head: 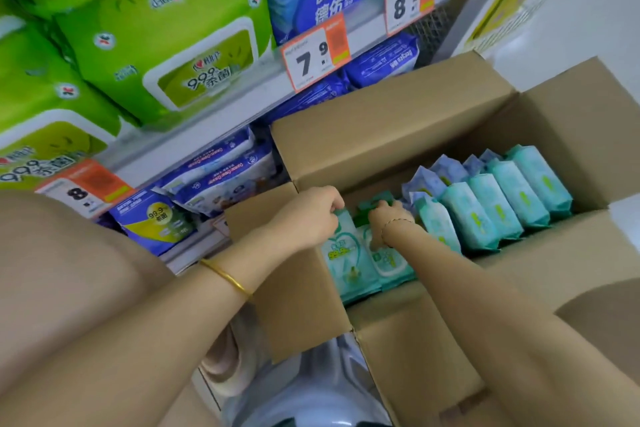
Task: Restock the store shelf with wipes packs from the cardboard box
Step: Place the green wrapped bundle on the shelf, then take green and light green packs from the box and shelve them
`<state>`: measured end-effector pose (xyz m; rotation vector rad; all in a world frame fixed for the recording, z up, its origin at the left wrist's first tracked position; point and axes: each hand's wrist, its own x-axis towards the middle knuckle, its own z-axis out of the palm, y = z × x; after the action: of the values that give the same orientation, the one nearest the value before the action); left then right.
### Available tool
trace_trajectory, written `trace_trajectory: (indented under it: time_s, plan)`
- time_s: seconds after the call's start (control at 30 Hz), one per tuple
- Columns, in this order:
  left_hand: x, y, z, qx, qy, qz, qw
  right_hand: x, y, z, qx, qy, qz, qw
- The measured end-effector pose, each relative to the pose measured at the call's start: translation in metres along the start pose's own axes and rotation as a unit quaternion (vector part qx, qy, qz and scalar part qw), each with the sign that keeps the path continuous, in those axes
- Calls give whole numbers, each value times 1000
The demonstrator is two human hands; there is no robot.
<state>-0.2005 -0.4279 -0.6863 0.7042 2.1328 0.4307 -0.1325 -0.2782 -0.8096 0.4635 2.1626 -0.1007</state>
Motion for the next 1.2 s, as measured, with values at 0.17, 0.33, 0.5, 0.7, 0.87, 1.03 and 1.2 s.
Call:
trace_trajectory:
  time_s: [0.17, 0.33, 0.5, 0.7, 0.87, 1.03, 1.2]
  plan:
    - [1, 4, -2, -28, -1, -1, 1000, -6, 6, -6, -8, -54, -29, 998]
    - [-1, 2, -4, -56, 13, 3, 998, -27, 6, -23, 53, 0, -10, 999]
    - [-2, -3, -7, -60, 38, 12, 997, -52, 10, -81, 133, 105, -10, 986]
    - [-4, -5, -8, -79, 49, 8, 996, -69, 28, -95, 399, -27, -139, 906]
    - [-16, 11, -24, -317, -12, 72, 946, -87, 39, -112, 512, -87, -239, 820]
    - [-28, 28, -42, -402, -16, 105, 910, -122, 52, -131, 577, -32, -277, 768]
    - [-49, 55, -68, -405, 22, 113, 907, -156, 63, -144, 621, 19, -278, 732]
